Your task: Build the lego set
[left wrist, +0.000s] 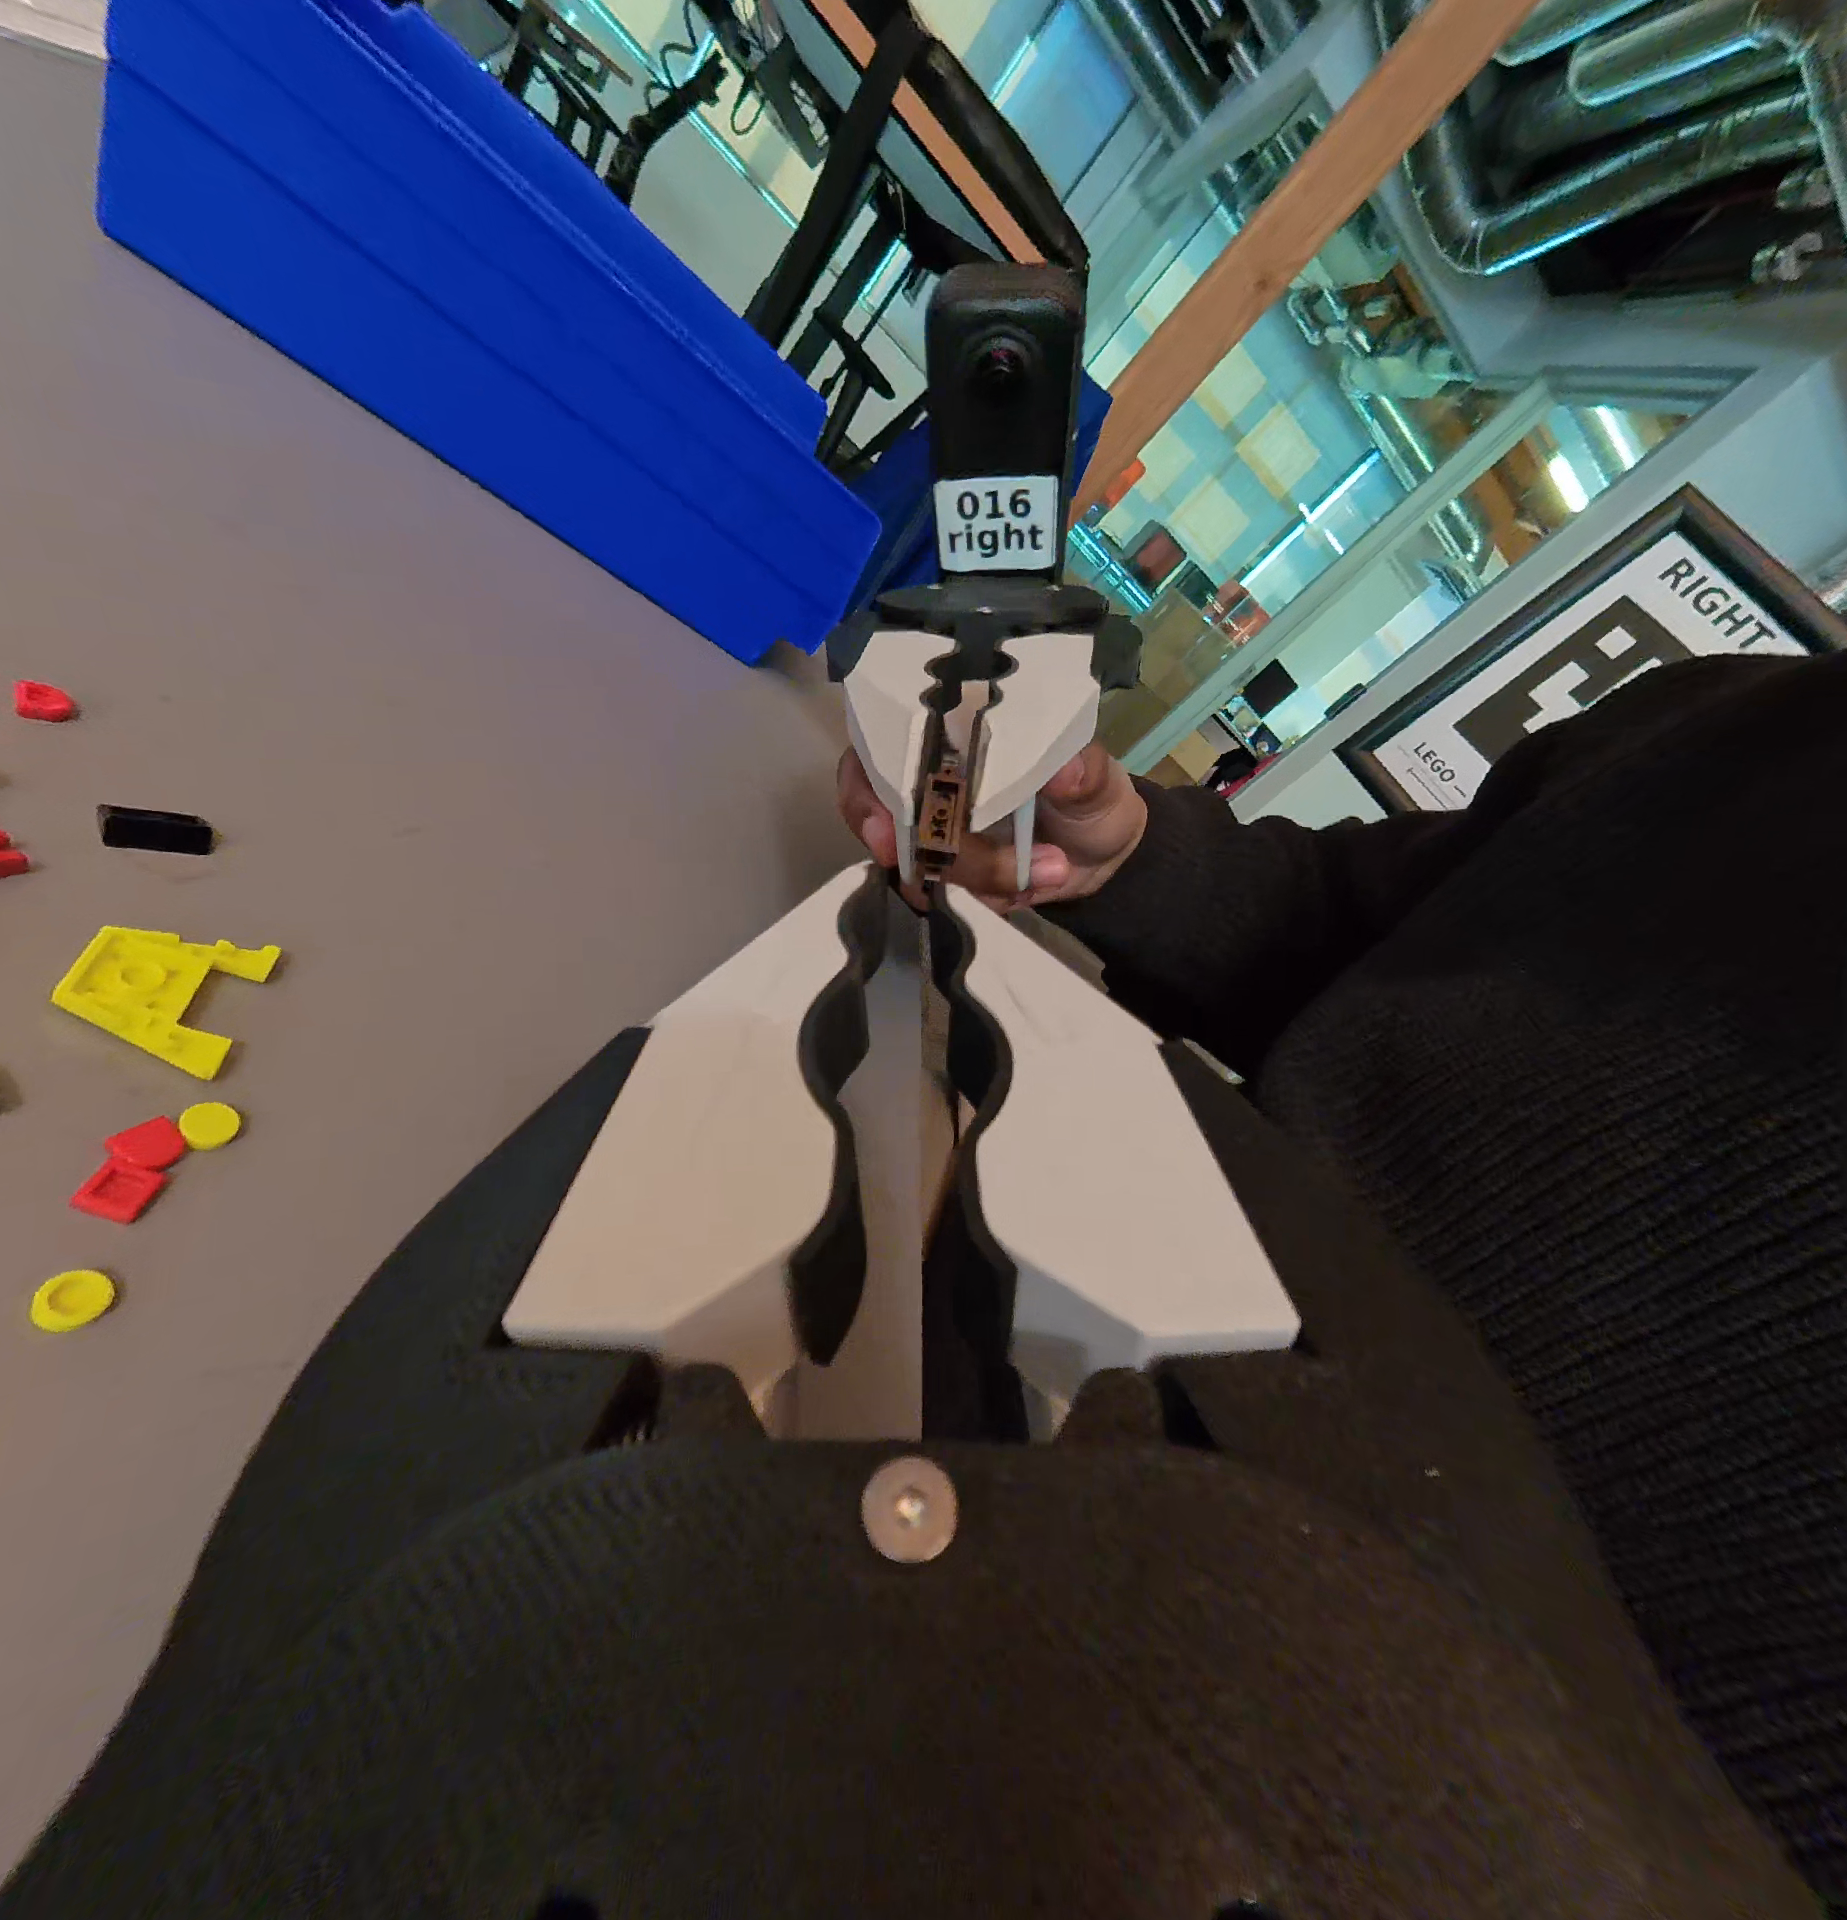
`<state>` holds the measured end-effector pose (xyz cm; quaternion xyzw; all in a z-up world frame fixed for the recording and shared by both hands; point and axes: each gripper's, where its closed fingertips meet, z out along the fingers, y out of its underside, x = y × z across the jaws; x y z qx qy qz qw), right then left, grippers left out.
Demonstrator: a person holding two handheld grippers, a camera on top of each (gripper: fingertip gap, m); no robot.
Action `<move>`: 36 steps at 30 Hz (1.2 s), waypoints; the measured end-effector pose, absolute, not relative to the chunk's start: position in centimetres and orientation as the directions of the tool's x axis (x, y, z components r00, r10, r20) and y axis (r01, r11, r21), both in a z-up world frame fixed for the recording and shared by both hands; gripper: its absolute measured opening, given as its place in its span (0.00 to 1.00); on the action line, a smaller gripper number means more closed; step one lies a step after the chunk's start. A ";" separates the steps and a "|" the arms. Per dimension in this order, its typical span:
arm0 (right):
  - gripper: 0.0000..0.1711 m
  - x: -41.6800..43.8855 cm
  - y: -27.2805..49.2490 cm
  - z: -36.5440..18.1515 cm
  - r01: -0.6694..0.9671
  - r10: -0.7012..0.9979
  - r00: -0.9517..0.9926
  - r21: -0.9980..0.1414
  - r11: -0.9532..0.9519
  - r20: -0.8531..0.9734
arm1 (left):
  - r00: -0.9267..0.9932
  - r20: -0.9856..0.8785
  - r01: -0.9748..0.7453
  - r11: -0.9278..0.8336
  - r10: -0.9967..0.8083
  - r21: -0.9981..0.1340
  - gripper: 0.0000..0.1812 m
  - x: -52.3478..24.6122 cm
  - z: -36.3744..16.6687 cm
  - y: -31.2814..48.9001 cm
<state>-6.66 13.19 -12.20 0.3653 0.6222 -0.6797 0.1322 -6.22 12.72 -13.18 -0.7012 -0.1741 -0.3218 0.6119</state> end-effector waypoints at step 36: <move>0.14 -7.1 12.5 -13.2 0.596 0.393 -0.697 -0.790 -0.146 -0.599 | 0.502 0.841 0.841 -0.113 -0.203 -0.530 0.02 -7.2 -12.3 12.7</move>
